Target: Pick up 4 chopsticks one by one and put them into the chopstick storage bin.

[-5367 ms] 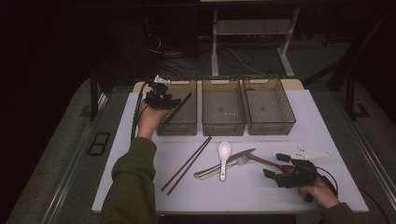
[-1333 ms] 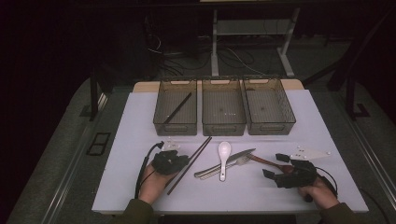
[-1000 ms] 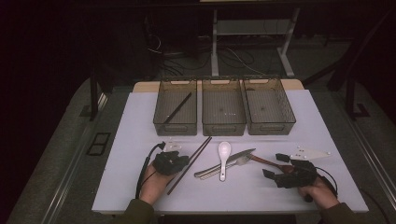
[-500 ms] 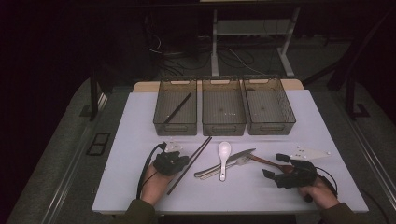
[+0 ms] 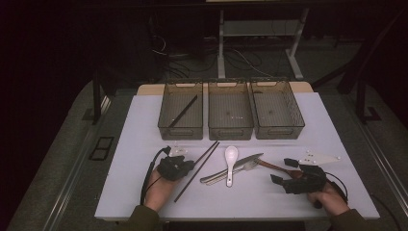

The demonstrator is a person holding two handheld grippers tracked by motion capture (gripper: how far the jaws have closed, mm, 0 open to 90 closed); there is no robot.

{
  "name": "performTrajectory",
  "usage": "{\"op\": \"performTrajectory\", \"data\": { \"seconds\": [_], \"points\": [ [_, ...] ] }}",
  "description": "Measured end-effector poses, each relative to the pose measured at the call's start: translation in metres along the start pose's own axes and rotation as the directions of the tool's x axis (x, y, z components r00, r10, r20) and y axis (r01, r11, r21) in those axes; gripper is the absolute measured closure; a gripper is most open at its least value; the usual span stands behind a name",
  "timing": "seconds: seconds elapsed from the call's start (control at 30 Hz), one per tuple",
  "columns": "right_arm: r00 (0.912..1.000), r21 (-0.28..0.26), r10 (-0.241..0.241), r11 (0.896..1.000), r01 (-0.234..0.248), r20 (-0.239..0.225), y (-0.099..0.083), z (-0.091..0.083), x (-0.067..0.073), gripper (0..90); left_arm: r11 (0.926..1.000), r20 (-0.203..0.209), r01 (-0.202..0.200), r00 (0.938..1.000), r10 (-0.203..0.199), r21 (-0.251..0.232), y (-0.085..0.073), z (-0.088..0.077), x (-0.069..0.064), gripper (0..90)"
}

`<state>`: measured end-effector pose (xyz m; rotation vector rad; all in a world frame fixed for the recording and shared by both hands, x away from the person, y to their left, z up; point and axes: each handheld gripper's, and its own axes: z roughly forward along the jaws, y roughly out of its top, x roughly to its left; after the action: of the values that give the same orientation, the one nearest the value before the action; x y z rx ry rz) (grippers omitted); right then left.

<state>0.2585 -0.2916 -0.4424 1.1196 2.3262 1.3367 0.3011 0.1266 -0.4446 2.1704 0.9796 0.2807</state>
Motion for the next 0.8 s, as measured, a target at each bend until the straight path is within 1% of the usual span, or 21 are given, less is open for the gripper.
{"op": "performTrajectory", "data": {
  "seconds": [0.03,0.1,0.2,0.23,0.27,0.3,0.37,0.6,0.67,0.8],
  "points": [
    [1.0000,0.000,0.000,1.000,0.000,0.000,0.000,0.000,0.000,13.9,1.0000,0.003,-0.005,1.0000,0.005,-0.006,0.000,0.000,0.001,84.2],
    [1.0000,0.000,0.001,1.000,-0.001,0.000,0.000,0.000,0.000,13.9,1.0000,0.002,0.002,1.0000,-0.002,-0.007,0.000,-0.002,0.001,84.2],
    [1.0000,-0.001,0.000,1.000,0.000,0.000,0.000,0.000,0.000,13.9,0.9999,0.002,0.003,1.0000,-0.003,-0.010,0.000,-0.003,0.001,84.2],
    [1.0000,-0.001,0.001,1.000,-0.001,0.000,0.000,0.000,0.000,13.9,1.0000,0.002,-0.006,1.0000,0.006,-0.007,0.001,-0.004,0.002,84.2],
    [1.0000,-0.001,0.001,1.000,-0.001,0.000,0.000,0.000,0.000,13.9,1.0000,0.004,0.001,1.0000,-0.001,-0.001,0.000,-0.005,0.002,84.2],
    [1.0000,-0.001,0.002,1.000,-0.002,0.000,0.000,0.000,0.000,13.9,1.0000,0.013,-0.003,0.9999,0.003,0.006,0.001,-0.006,0.003,84.2],
    [1.0000,0.001,0.001,1.000,-0.001,0.000,0.000,0.000,0.000,13.9,0.9998,0.014,-0.019,0.9997,0.019,0.010,0.001,-0.008,0.004,84.2],
    [1.0000,0.002,0.000,1.000,0.000,-0.001,0.000,0.000,0.000,13.9,0.9997,0.035,-0.025,0.9991,0.024,0.007,0.000,-0.015,0.005,84.2],
    [1.0000,0.002,0.001,1.000,-0.001,0.000,0.000,0.000,0.000,13.9,0.9996,0.038,-0.027,0.9989,0.027,0.009,0.001,-0.017,0.004,84.1],
    [1.0000,0.002,0.001,1.000,-0.001,-0.001,0.000,0.000,0.000,13.9,0.9992,0.038,-0.039,0.9985,0.039,-0.003,0.002,-0.022,0.004,84.2]
  ]
}}
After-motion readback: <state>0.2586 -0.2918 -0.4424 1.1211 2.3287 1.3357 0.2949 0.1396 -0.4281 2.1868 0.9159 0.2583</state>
